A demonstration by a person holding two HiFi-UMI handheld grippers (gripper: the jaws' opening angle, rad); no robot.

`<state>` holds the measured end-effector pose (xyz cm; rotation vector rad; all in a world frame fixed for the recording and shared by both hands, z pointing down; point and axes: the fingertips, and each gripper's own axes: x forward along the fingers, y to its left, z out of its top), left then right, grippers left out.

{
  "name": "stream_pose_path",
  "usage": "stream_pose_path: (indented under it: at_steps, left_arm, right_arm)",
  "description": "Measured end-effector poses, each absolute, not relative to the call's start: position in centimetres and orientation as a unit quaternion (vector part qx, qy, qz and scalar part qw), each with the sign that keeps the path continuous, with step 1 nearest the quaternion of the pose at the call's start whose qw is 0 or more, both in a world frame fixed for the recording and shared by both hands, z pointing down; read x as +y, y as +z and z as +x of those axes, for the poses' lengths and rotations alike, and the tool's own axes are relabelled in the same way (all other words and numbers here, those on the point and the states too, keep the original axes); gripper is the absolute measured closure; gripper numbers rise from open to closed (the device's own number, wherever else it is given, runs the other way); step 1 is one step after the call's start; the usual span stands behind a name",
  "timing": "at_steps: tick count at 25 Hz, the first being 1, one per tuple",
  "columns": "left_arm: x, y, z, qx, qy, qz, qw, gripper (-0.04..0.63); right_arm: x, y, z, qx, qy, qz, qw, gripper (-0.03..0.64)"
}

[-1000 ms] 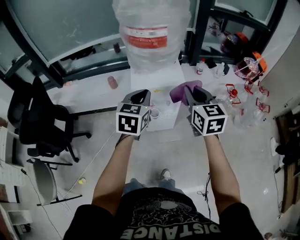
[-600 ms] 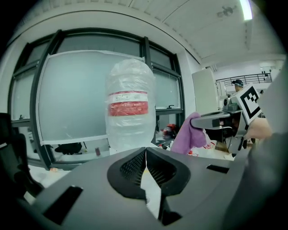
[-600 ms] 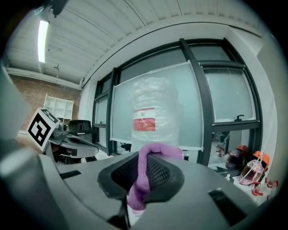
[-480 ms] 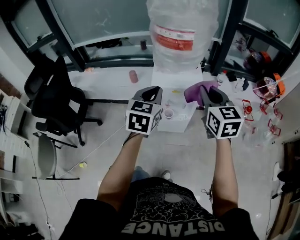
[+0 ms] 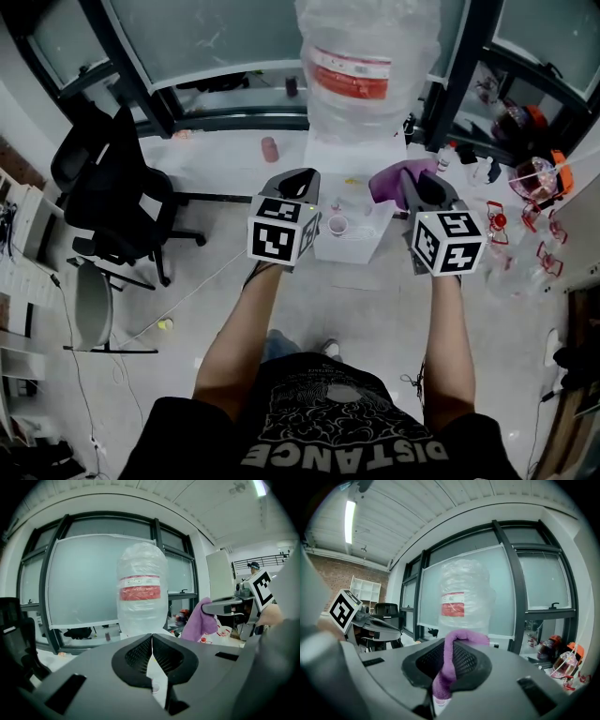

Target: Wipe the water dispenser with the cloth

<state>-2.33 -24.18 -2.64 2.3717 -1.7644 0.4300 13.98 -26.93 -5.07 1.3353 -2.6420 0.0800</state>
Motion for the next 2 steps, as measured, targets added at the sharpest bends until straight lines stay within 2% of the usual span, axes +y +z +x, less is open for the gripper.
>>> stream_pose_path:
  at_steps: [2]
  left_arm:
    - [-23.64, -2.03, -2.26, -0.588, 0.143, 0.793, 0.076, 0.569]
  right_arm:
    - [-26.42, -4.59, 13.93, -0.889, 0.024, 0.449, 0.088, 0.584]
